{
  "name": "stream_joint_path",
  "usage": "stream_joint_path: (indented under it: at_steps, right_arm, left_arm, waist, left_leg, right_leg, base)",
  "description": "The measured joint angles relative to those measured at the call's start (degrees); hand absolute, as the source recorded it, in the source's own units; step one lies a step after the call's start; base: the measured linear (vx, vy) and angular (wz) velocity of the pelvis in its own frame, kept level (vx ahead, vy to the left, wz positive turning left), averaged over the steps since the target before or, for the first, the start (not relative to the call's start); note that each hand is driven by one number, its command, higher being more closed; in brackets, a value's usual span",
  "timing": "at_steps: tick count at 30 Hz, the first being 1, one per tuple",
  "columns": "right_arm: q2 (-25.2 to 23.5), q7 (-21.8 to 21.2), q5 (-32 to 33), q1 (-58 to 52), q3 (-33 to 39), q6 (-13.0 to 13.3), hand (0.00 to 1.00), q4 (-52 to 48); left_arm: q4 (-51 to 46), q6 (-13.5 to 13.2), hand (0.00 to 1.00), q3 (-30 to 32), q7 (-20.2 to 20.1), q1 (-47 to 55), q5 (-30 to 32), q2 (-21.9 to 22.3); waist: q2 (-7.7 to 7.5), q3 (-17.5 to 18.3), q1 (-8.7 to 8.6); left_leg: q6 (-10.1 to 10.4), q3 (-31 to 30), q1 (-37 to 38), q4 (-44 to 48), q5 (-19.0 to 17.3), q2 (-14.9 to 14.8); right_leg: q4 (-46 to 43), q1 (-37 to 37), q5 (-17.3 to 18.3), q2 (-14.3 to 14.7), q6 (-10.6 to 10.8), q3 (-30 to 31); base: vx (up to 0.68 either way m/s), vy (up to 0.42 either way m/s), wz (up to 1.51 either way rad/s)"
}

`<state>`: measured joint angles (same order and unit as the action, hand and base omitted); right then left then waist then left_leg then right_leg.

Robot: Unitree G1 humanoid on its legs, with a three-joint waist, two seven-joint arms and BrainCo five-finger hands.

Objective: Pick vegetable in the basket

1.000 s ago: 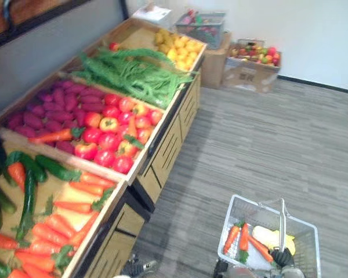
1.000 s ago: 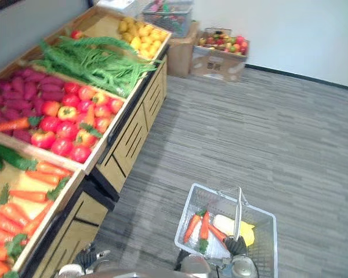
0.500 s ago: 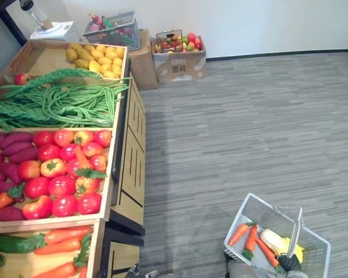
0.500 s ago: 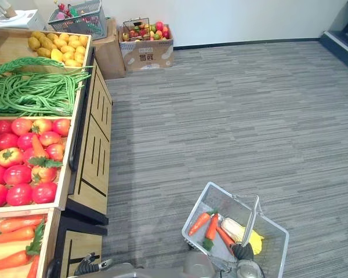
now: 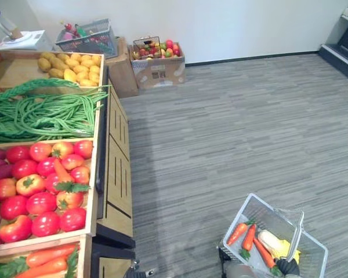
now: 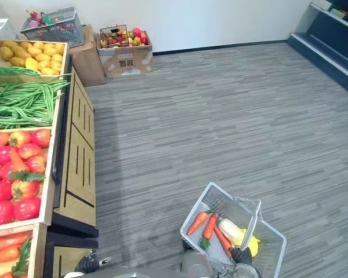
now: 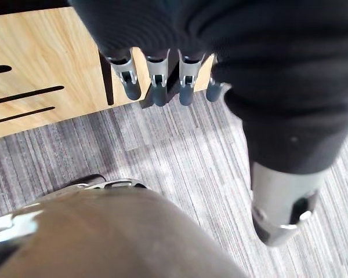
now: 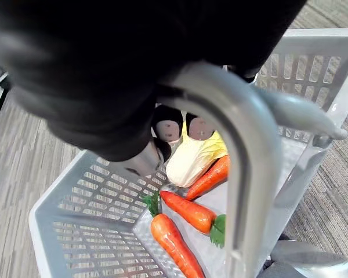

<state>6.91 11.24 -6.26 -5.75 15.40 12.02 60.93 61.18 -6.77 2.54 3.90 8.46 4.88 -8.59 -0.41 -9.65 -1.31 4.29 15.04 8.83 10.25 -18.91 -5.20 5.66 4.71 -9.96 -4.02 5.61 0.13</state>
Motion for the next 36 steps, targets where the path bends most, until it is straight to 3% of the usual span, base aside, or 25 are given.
stream_joint_path:
  at_steps: [3, 6, 7, 9, 10, 11, 12, 13, 15, 19, 20, 21, 26, 29, 36]
  right_arm:
    - [-0.16, 0.2, 0.08, 0.05, -0.09, 0.04, 1.0, 0.51]
    - [0.01, 0.21, 0.15, 0.29, -0.52, 0.21, 1.0, 0.5]
    - [0.06, 0.21, 0.24, 0.45, -0.92, 0.32, 1.0, 0.34]
    - [0.11, 0.18, 0.5, 0.31, -1.23, 0.36, 1.0, -0.1]
    - [-0.04, 0.1, 0.64, -0.16, -1.25, 0.23, 1.0, -1.13]
    - [-0.18, 0.03, 0.62, -0.41, -1.23, 0.12, 1.0, -1.68]
    - [-0.34, -0.06, 0.59, -0.65, -1.23, 0.08, 1.0, -2.25]
    - [-0.58, -0.02, 0.6, -0.56, -0.94, -0.19, 1.0, -2.34]
    - [-0.67, 0.02, 0.6, -0.59, 0.18, -0.63, 1.0, -2.32]
    - [-1.14, -0.3, 0.61, -0.87, 0.54, -1.03, 1.0, -3.59]
    - [-1.06, -0.31, 0.61, -1.53, 0.59, -1.03, 1.0, -4.26]
    - [-0.97, -0.31, 0.63, -2.3, 1.68, -1.05, 1.0, -4.81]
    - [-2.53, -0.02, 0.63, -3.96, 3.67, -0.95, 1.0, -5.09]
    - [-2.45, 0.81, 0.63, -3.88, 4.78, -0.82, 1.0, -4.08]
    - [-2.37, 2.15, 0.11, -2.47, 5.15, -0.68, 1.0, -1.73]
  left_arm:
    - [-0.02, 0.77, 0.0, 0.02, -0.03, -0.23, 0.04, 0.12]
    - [-0.24, 1.05, 0.0, 0.72, -0.05, 0.04, 0.45, 0.48]
    - [-0.67, 1.15, 0.0, 2.25, -0.03, 0.24, 0.6, 1.14]
    - [-0.99, 1.12, 0.0, 3.54, 0.06, 0.33, 1.06, 1.83]
    - [-1.69, 1.1, 0.0, 4.16, 0.07, 0.63, 2.36, 2.18]
    - [-2.38, 0.96, 0.0, 4.37, 0.03, 0.92, 2.61, 2.37]
    - [-2.6, 0.7, 0.0, 4.64, -0.09, 0.86, 2.74, 2.45]
    - [-2.99, 0.65, 0.0, 4.68, -0.49, 0.74, 3.11, 2.61]
    - [-3.23, 0.09, 0.0, 4.69, -0.62, 0.95, 3.1, 2.89]
    - [-5.22, -0.08, 0.0, 5.03, -0.34, 2.17, 3.12, 3.47]
    - [-5.23, -0.07, 0.0, 5.06, -0.34, 2.28, 3.12, 3.73]
    - [-5.25, -0.07, 0.0, 5.18, -0.29, 2.48, 3.09, 4.49]
    - [-5.15, 0.24, 0.0, 4.2, -0.39, 2.89, 3.13, 2.64]
    - [-4.41, 0.49, 0.0, 1.74, -0.62, 2.36, 3.12, 1.9]
    - [-2.04, 0.62, 0.0, -0.62, -0.92, 1.3, 3.1, 0.25]
  waist:
    - [0.78, 0.32, -0.05]
    - [1.12, 0.16, 0.32]
    - [1.52, -0.08, 0.33]
    - [2.14, -0.36, 0.38]
    - [2.44, -0.48, 0.57]
    - [2.28, -0.52, 1.0]
    - [1.67, -0.88, 1.45]
    - [1.97, -0.83, 1.43]
    - [1.76, -0.92, 1.81]
    - [2.1, -0.76, 1.66]
    - [2.61, -0.5, 1.64]
    - [3.73, -0.27, 1.8]
    - [0.6, 1.23, 1.75]
    - [0.7, 1.37, 1.68]
    - [-0.06, 1.77, 1.76]
  left_leg:
    - [0.85, -0.32, 0.48, 1.97, -0.42, -2.31]
    - [0.93, -1.94, -1.77, 10.32, -0.27, -4.28]
    - [1.59, -2.07, -4.45, 18.83, 0.91, -5.82]
    - [0.81, -2.64, -7.77, 28.13, 4.19, -7.28]
    - [0.24, -3.55, -10.38, 35.22, 10.04, -7.82]
    - [0.06, -3.69, -11.52, 37.47, 13.12, -7.8]
    - [-0.23, -4.59, -12.76, 39.84, 12.19, -7.73]
    - [-0.62, -5.69, -14.14, 39.28, 6.71, -6.99]
    - [-0.4, -6.76, -15.56, 33.12, 2.61, -5.06]
    - [-0.69, -9.15, -15.35, 12.79, 4.31, -4.59]
    - [-0.7, -9.64, -15.22, 10.51, 4.67, -4.71]
    - [0.24, -8.97, -14.64, 8.79, 7.49, -5.38]
    - [-1.14, -5.98, -11.95, 5.62, 6.83, 0.41]
    - [-1.38, -6.12, -10.46, 3.49, 7.16, 2.04]
    - [-2.08, -6.23, -7.83, 0.41, 7.59, 3.08]
  right_leg:
    - [-1.57, -0.05, 0.68, 2.4, -1.0, -0.97]
    - [-5.26, -0.05, 3.35, 4.0, -2.54, -0.83]
    - [-7.56, -0.29, 5.09, 4.62, -3.1, -0.03]
    - [-9.87, -0.62, 7.24, 5.19, -3.71, 0.74]
    - [-11.48, -1.36, 8.92, 5.29, -4.34, 1.9]
    - [-11.97, -1.47, 9.41, 5.03, -4.51, 2.62]
    - [-11.86, -2.02, 9.94, 4.27, -4.79, 3.78]
    - [-11.79, -2.37, 10.58, 3.91, -4.99, 4.45]
    - [-11.81, -3.06, 11.24, 2.83, -4.53, 5.42]
    - [-12.99, -2.91, 13.29, 1.57, -2.04, 6.91]
    - [-13.11, -2.91, 13.58, 1.7, -1.6, 6.84]
    - [-14.06, -3.05, 14.13, 1.75, -0.74, 6.74]
    - [-15.69, -3.76, 15.71, -4.5, 1.38, 4.46]
    - [-13.29, -5.42, 15.54, -6.1, 1.84, 3.17]
    - [-12.97, -6.05, 14.96, -6.68, 2.76, -0.19]
  base:
    - [0.13, -0.069, -0.06]
    - [0.11, -0.1, -0.25]
    - [0.11, -0.108, -0.33]
    - [0.15, -0.114, -0.34]
    - [0.15, -0.068, -0.34]
    - [0.15, -0.03, -0.38]
    - [0.1, 0.016, -0.25]
    - [0.09, 0.022, -0.16]
    - [0.08, 0.024, -0.16]
    - [0.03, 0.145, -0.25]
    - [0.09, 0.297, -0.2]
    - [0.14, 0.303, -0.14]
    - [0.14, 0.203, -0.03]
    - [0.18, 0.12, 0.11]
    - [0.16, 0.027, -0.02]
